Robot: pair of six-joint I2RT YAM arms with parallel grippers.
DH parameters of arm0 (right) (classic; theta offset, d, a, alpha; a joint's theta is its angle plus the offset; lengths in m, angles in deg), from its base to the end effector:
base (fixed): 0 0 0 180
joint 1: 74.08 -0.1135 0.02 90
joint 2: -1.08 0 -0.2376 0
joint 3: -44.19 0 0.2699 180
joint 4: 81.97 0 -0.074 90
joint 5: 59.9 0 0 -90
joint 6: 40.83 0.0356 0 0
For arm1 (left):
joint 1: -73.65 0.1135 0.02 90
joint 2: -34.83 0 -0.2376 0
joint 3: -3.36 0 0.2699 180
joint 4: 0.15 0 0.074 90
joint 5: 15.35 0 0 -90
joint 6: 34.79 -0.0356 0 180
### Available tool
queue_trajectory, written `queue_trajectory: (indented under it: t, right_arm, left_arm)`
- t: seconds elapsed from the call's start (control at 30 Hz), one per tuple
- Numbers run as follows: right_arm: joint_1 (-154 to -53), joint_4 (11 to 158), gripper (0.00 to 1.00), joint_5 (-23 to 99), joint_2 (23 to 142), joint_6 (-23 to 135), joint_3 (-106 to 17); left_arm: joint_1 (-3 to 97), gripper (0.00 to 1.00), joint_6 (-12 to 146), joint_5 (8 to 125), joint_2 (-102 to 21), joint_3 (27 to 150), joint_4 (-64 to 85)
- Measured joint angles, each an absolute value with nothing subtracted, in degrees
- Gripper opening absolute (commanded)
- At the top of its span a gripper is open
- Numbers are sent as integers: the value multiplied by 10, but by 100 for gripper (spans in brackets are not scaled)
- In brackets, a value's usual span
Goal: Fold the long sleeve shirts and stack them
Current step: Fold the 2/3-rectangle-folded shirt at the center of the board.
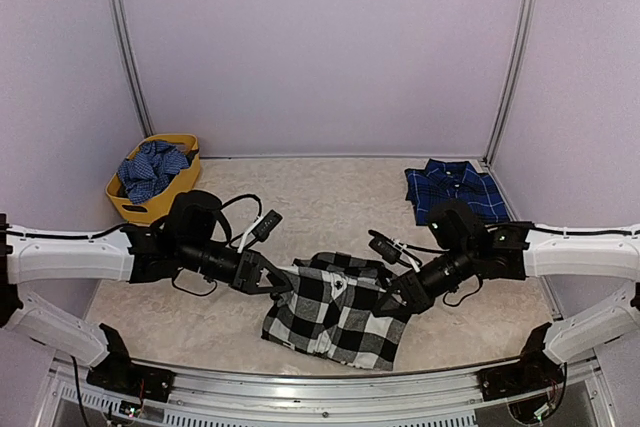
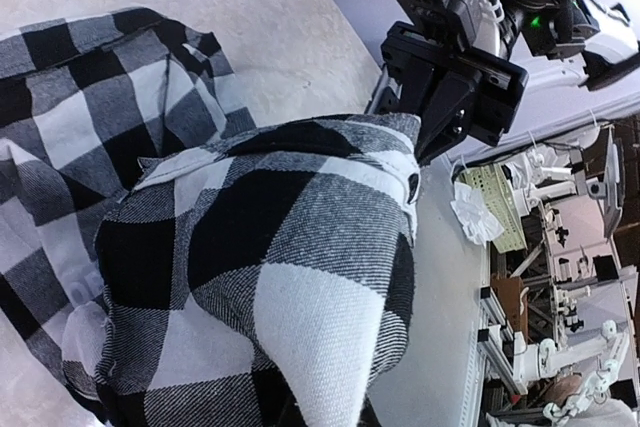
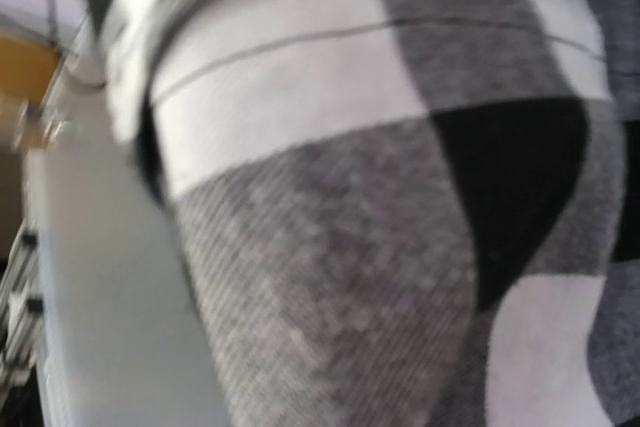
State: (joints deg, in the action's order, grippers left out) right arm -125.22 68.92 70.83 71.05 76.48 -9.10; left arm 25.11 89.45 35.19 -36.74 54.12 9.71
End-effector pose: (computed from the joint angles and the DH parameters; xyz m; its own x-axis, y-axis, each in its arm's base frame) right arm 0.1498 0.2229 0.1869 -0.8013 -0.4403 -0.4050 -0.5716 0.3637 0.7355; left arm 0.1714 -0.2282 0.1913 -0.8084 0.2589 -0.5286 0.5875 0.2990 -0.7520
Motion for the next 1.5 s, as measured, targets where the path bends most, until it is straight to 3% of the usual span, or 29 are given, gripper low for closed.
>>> queue_trajectory:
  t: [0.1, 0.23, 0.6, 1.03, 1.27, 1.5]
  right_arm:
    - [-1213, 679, 1, 718, 747, 747, -115]
    - [-1166, 662, 10, 731, 795, 720, -151]
    - [-1059, 637, 45, 728, 874, 674, -169]
    - [-1016, 690, 42, 740, 931, 668, -170]
    - [-996, 704, 37, 719, 942, 664, -168]
    - [-996, 698, 36, 664, 957, 653, -169]
  left_arm:
    - [282, 0, 894, 340, -412, 569, 96]
    - [320, 0, 892, 322, -482, 610, 89]
    - [366, 0, 879, 302, -684, 721, 72]
    - [378, 0, 878, 304, -782, 777, 53]
    - [388, 17, 875, 320, -798, 796, 55]
    - [393, 26, 864, 348, -804, 836, 76]
